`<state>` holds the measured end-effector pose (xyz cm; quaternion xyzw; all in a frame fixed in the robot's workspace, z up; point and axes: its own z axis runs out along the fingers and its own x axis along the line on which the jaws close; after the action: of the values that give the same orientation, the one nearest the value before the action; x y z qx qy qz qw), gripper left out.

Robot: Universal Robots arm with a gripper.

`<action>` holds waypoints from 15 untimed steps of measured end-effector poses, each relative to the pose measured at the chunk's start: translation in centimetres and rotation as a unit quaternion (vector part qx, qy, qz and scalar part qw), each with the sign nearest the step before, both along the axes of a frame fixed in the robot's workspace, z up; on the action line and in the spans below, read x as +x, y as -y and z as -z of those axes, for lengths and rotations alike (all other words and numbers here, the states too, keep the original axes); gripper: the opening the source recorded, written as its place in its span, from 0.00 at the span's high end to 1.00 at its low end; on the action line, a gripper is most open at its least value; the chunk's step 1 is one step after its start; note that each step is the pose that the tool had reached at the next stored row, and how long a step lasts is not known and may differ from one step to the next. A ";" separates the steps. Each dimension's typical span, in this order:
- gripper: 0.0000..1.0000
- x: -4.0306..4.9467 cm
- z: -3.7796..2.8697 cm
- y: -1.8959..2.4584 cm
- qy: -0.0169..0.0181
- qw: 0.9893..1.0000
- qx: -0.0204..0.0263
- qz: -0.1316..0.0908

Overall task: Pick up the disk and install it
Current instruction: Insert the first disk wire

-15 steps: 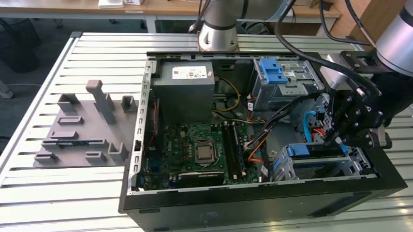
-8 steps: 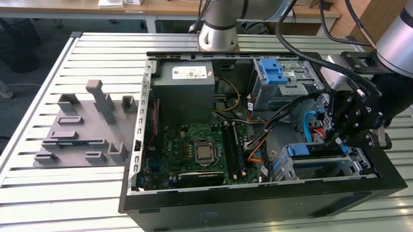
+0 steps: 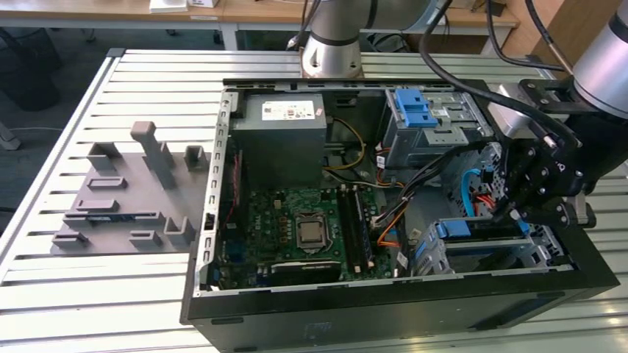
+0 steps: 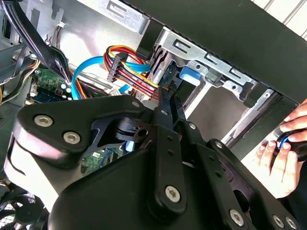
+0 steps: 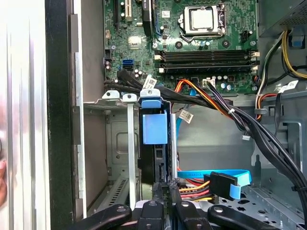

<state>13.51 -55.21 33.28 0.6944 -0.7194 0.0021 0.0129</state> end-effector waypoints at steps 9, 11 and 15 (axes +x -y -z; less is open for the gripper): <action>0.84 0.04 0.41 0.01 -0.003 1.000 0.000 0.000; 0.84 0.04 0.41 0.01 -0.003 1.000 0.000 0.000; 0.84 0.04 0.45 0.01 -0.003 1.000 0.000 0.000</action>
<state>13.55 -55.22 32.83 0.6944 -0.7194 -0.0004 0.0150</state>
